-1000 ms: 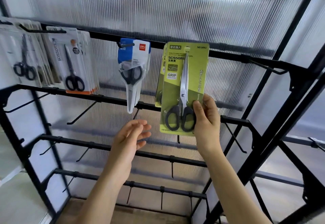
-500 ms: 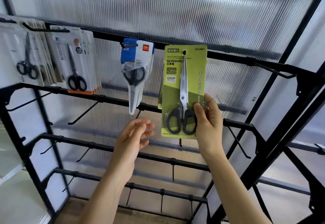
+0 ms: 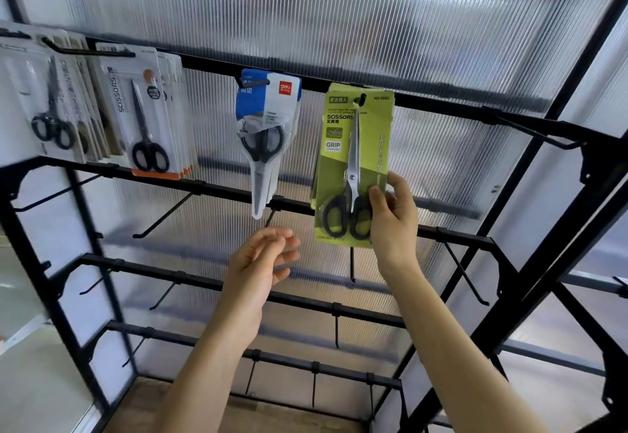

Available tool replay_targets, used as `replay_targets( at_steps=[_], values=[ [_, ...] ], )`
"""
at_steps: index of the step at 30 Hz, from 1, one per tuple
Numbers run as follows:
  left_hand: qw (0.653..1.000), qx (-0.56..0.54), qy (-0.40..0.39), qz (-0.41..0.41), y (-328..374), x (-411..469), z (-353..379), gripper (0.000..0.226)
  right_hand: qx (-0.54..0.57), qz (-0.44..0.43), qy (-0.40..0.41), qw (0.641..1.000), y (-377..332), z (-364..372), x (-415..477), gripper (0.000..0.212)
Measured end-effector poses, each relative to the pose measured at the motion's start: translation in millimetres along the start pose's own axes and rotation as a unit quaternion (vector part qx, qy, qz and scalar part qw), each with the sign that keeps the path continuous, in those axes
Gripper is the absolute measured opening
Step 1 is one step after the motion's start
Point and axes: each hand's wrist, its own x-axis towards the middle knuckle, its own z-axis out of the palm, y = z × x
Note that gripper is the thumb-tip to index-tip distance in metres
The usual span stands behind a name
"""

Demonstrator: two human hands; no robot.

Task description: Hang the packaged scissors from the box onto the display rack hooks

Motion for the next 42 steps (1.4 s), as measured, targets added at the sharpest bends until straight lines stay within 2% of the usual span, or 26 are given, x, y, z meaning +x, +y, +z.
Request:
replay_targets(
  at_steps=[6,10,15,18,20,22,27,30,33,36,38,42],
  values=[
    [1.0,0.012,0.009,0.002,6,8,-5,0.024,-0.159,0.012,0.018,0.987,14,18,65,0.019],
    [0.999,0.027,0.017,0.012,11,10,-13,0.022,-0.247,0.043,0.013,0.968,12,24,86,0.022],
    [0.998,0.033,0.039,0.021,9,13,-19,0.021,-0.25,0.008,0.023,0.968,24,26,80,0.026],
    [0.998,0.043,0.033,0.026,5,13,-12,0.02,-0.202,0.0,0.041,0.979,26,28,73,0.049],
    [0.998,0.053,0.03,0.03,1,13,-9,0.02,-0.22,-0.043,0.067,0.972,21,29,67,0.062],
    [0.996,0.078,0.022,0.04,-2,12,-8,0.02,-0.239,-0.107,0.068,0.963,18,30,59,0.063],
    [0.983,0.166,-0.005,0.081,7,17,-12,0.021,-0.32,-0.191,-0.048,0.927,21,35,46,0.043],
    [0.96,0.25,-0.003,0.126,20,32,-20,0.015,-0.371,-0.186,-0.119,0.902,18,41,40,0.043],
    [0.926,0.341,0.011,0.161,37,52,-35,0.018,-0.431,-0.143,-0.182,0.872,14,52,32,0.045],
    [0.89,0.421,-0.005,0.173,56,73,-58,0.024,-0.476,-0.123,-0.208,0.846,9,67,19,0.043],
    [0.871,0.461,-0.011,0.169,68,79,-79,0.027,-0.478,-0.089,-0.214,0.847,3,77,7,0.043],
    [0.8,0.566,-0.043,0.195,81,72,-126,0.039,-0.517,-0.057,-0.229,0.823,-15,88,-27,0.043]
  ],
)
